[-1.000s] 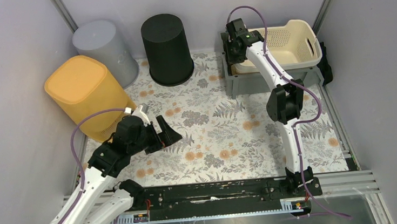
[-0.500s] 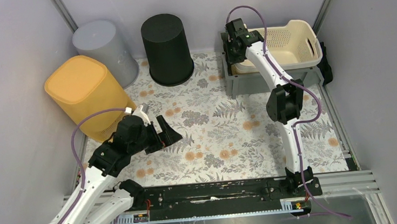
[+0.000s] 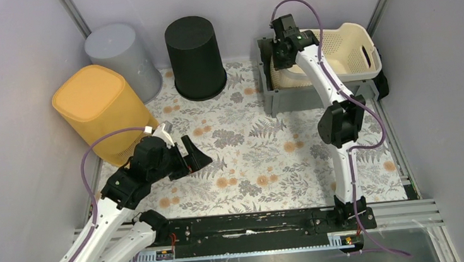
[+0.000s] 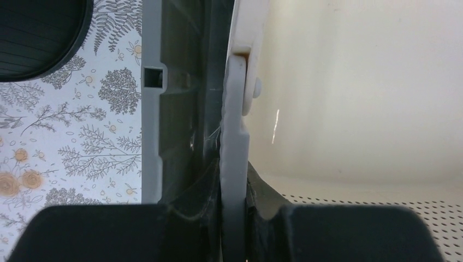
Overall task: Turn the large container upside down
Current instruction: Pick up the container from the container.
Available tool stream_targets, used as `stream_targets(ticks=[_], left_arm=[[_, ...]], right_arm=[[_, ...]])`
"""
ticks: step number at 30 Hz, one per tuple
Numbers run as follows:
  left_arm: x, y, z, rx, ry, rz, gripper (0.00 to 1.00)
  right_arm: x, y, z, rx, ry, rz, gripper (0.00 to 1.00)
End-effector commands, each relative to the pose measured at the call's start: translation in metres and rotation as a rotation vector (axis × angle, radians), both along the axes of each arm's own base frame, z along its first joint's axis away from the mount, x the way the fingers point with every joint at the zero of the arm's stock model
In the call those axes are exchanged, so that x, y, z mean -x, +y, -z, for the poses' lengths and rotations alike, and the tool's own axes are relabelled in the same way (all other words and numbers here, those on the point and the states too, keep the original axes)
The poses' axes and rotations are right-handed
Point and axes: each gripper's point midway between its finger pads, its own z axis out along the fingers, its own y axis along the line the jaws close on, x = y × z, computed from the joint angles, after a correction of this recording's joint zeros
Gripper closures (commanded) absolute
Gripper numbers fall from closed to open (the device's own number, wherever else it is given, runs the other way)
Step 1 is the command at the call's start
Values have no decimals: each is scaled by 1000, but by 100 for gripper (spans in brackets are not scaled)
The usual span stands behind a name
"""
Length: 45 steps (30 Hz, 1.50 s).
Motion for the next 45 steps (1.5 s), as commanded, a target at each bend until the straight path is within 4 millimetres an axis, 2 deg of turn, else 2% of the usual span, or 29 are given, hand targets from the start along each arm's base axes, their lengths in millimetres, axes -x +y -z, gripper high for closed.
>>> stream_targets(ticks=[1,6,11,18,23,29,32,34,37,45], left_arm=[[-2,-3,-22,49,-60,2,0],[0,-2,-24,52,-63,1,0],[2,0,-25,55,-67,-4,0],[2,1,-27,58,-76,-8,0],[2,3,-29,58,-83,-15,0],[2,6,-26,51,-79,-29,0],[3,7,-24,51,-77,-36,0],[4,7,-23,50,-75,-35,0],[5,9,-25,56,-81,-43,0],[10,17,-27,54,-97,-66,0]], right_arm=[[7,-22,-100,0,-227,48,100],[14,-24,-118,-7,-262,49,100],[22,-27,-145,-24,-322,45,100],[36,-32,-199,-55,-456,37,100],[56,-32,-245,-110,-560,10,100],[96,-29,-297,-199,-656,-43,100],[119,-26,-315,-257,-681,-75,100],[147,-24,-335,-313,-709,-108,100],[177,-18,-346,-397,-710,-153,100],[256,11,-360,-661,-614,-309,100]])
